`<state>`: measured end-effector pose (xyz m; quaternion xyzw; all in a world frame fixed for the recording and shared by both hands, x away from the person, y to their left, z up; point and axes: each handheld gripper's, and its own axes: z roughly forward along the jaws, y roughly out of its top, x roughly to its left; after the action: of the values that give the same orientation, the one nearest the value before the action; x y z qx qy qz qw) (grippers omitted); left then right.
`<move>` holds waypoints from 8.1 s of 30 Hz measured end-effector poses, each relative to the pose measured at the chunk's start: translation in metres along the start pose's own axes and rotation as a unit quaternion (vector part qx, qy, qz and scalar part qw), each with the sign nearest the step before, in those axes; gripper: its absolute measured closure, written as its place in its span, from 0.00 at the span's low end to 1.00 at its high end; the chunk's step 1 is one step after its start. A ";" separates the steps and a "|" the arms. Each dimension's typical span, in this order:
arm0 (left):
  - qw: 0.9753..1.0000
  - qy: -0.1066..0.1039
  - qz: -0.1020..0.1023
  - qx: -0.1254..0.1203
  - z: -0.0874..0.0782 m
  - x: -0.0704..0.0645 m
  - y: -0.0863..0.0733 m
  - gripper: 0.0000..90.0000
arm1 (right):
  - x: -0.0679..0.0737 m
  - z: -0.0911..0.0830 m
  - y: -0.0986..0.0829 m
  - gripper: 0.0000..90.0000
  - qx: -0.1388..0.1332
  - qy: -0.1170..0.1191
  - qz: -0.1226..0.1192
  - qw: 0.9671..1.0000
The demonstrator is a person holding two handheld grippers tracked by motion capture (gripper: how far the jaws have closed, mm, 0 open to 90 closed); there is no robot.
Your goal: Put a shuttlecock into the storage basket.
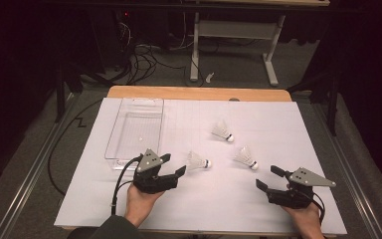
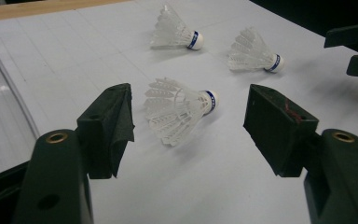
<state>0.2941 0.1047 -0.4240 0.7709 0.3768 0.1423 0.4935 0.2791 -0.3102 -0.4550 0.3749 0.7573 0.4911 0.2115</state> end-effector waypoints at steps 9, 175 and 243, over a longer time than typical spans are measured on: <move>1.000 -0.005 -0.002 0.002 0.007 -0.001 0.003 0.37 | 0.000 0.000 0.000 0.26 0.000 0.001 0.000 1.000; 0.942 -0.020 0.008 0.334 0.091 -0.002 0.059 0.72 | 0.001 0.004 0.000 0.29 0.024 0.014 -0.012 1.000; 0.968 -0.074 0.056 0.231 0.060 -0.005 0.070 1.00 | 0.001 0.005 0.000 0.29 0.028 0.018 -0.013 0.999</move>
<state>0.3571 0.0454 -0.3913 0.8924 0.3181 0.0216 0.3193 0.2817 -0.3062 -0.4575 0.3620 0.7795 0.4731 0.1935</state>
